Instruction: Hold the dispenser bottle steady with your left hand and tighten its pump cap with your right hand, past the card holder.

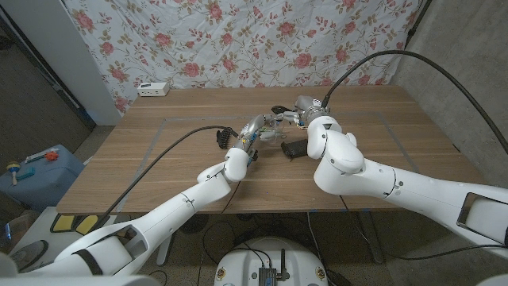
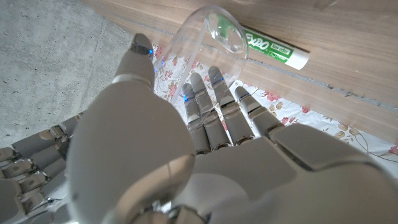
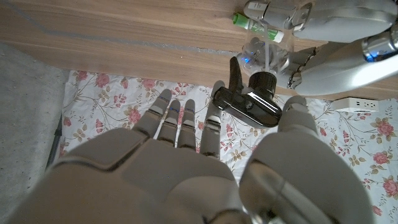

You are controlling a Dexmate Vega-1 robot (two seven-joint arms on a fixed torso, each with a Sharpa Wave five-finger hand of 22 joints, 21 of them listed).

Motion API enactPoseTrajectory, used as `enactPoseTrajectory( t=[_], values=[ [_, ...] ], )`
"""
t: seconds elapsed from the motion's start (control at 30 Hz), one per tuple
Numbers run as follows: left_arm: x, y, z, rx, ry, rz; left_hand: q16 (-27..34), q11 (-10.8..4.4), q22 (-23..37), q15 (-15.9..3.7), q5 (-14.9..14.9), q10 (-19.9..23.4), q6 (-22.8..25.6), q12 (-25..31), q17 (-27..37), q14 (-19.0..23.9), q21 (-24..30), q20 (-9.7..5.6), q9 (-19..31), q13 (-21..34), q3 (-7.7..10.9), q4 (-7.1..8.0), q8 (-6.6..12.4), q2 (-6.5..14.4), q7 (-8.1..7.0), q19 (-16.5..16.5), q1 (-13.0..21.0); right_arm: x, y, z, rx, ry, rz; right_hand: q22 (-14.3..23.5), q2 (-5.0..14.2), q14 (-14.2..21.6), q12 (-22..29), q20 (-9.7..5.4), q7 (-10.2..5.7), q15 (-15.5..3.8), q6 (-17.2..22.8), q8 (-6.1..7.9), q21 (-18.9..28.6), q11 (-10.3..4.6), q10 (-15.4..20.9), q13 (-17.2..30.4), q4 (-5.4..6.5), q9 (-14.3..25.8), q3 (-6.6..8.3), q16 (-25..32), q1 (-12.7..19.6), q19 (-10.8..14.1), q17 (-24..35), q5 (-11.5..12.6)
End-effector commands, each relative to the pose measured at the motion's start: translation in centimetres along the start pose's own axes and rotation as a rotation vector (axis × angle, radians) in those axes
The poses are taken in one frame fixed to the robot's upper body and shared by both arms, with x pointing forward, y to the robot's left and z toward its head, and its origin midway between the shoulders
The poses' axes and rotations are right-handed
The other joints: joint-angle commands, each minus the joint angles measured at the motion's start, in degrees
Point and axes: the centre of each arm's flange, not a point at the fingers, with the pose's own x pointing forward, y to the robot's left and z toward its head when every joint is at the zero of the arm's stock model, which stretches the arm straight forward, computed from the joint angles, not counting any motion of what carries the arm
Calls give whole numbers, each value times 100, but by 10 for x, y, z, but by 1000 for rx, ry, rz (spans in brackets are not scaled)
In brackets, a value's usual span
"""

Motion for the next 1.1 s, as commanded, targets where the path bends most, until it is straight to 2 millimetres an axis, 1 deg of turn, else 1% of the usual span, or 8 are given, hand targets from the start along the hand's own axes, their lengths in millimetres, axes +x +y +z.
enactPoseTrajectory(
  t=[0.03,0.27,0.57,0.87,1.1],
  values=[
    [-1,-2,1,-2,1,-3,22,24,12,-448,34,60,1007,-1,13,85,-3,-603,33,37,363,297,35,857,-26,26,-110,-1,-10,-2,-31,59,-83,24,23,64,12,-18,-16,-20,91,56,27,3,57,17,-25,33,22,35,68,73,18,-5],
    [-2,-3,1,-4,5,-6,31,7,12,-452,32,78,1021,-1,15,102,-3,-603,35,51,367,304,38,857,-33,23,-124,-3,-13,-3,-31,64,-97,25,35,76,7,-26,-12,-13,99,74,24,-5,76,19,-6,50,18,36,47,82,27,-11],
    [-3,-6,0,-11,7,-9,34,7,12,-457,32,91,1012,-5,14,113,-2,-601,36,67,380,299,32,856,-35,22,-123,-3,-12,-1,-36,68,-94,26,29,104,0,-23,-54,-32,245,161,21,-5,115,22,12,79,5,38,15,102,36,-20],
    [-3,-9,-1,-17,5,-11,34,-4,12,-458,30,102,1001,-9,14,116,-1,-604,37,81,384,310,25,856,-44,22,-146,-2,-11,3,-43,50,-82,26,25,139,-6,-38,-71,-54,344,234,19,-28,152,24,3,110,8,41,32,123,40,-21],
    [-4,-10,-2,-20,11,-7,28,-19,12,-459,28,97,1010,-18,9,112,0,-603,38,92,388,314,26,851,-68,24,-160,0,-9,7,-48,33,-74,26,14,138,-13,-33,-83,-54,348,253,16,-16,160,26,9,125,-1,37,18,129,44,-24]
  ],
)
